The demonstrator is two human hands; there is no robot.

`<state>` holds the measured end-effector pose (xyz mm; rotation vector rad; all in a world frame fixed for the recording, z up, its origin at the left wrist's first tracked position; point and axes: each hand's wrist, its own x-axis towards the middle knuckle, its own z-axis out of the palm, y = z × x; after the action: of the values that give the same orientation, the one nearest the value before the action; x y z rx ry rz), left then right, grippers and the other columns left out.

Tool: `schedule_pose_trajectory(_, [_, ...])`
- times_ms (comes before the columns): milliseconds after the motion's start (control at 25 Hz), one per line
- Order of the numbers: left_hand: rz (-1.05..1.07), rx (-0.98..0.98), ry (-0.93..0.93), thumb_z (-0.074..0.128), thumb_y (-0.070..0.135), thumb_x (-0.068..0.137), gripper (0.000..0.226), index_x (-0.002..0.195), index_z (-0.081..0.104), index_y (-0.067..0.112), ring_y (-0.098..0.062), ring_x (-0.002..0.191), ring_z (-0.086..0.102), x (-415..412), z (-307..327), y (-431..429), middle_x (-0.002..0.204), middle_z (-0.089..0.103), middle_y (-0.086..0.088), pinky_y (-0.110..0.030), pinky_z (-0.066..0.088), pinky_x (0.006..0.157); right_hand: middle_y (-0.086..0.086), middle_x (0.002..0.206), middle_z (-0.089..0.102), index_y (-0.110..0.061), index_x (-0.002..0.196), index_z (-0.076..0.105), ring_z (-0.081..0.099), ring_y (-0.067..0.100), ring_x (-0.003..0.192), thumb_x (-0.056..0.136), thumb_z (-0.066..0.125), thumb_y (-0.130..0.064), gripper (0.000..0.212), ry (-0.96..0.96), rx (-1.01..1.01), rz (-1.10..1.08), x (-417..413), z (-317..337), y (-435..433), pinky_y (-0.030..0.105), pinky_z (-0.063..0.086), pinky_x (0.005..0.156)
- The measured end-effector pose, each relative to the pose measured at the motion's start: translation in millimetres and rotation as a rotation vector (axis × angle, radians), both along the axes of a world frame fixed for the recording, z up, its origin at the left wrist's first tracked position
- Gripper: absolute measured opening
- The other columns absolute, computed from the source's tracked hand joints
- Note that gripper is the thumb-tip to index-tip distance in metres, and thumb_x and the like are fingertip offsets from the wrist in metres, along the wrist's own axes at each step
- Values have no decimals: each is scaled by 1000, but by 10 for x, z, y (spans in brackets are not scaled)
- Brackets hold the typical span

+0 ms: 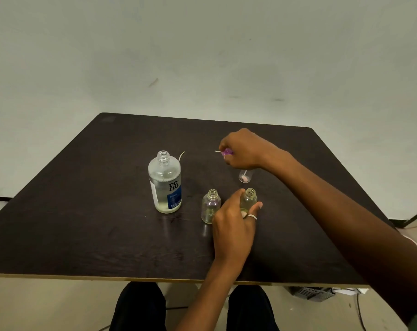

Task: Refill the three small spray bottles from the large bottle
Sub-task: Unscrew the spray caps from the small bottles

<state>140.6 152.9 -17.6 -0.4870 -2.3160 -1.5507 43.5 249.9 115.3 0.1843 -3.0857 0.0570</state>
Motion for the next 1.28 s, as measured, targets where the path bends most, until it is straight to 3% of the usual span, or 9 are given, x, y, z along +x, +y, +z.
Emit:
schedule_pose_trajectory(200, [-16,30,0,72,40,88,52,132,61,15,-8,111,64,3,-4,-8,121,70,0,-14,49,90,9,101,68,-9,106,69,64,23,88,84,71,-21,26,-111,97,-5,-338,-454,39,28,49,72])
schedule_pose_trajectory(320, [-26,39,-4,72,39,89,51,132,61,13,-7,111,63,-8,-18,-25,122,69,1,-5,43,90,8,100,66,-8,104,67,64,23,87,82,75,-23,28,-164,99,8,-439,-594,36,31,52,76])
schedule_pose_trajectory(440, [-34,42,-17,71,39,89,51,131,61,13,-5,111,62,-5,-17,-28,121,69,1,-1,39,88,7,98,63,-7,100,63,62,22,87,82,76,-24,28,-178,116,17,-489,-648,48,28,44,69])
schedule_pose_trajectory(720, [-50,45,-28,71,40,89,51,132,61,14,-5,110,63,-9,-29,-29,120,69,1,-8,46,89,8,93,64,-14,81,55,63,23,83,80,76,-18,22,-209,134,7,-491,-638,42,29,44,66])
schedule_pose_trajectory(880, [-41,40,-35,72,40,88,51,131,61,14,-5,109,63,-7,-21,-23,120,70,2,-6,45,88,10,96,66,-9,91,61,65,23,86,80,76,-17,20,-190,132,-2,-480,-637,69,27,45,68])
schedule_pose_trajectory(1000, [-35,30,-40,72,40,88,52,131,61,15,-4,109,63,-5,-25,-23,120,69,2,-2,43,87,12,101,66,-5,106,64,65,24,89,81,76,-19,31,-156,134,-9,-475,-629,87,25,44,69])
schedule_pose_trajectory(1120, [-38,26,-44,72,41,88,52,131,61,16,-4,106,63,-5,-31,-20,118,70,3,-8,48,86,12,101,67,-6,109,65,65,24,88,81,75,-20,33,-134,140,-10,-470,-599,111,24,44,69])
schedule_pose_trajectory(1280, [-10,0,-48,73,42,87,52,131,61,17,-3,106,63,-1,-27,-16,117,70,3,-2,41,85,12,103,67,-7,113,64,64,25,90,80,77,-24,39,-56,158,25,-396,-457,97,25,41,68])
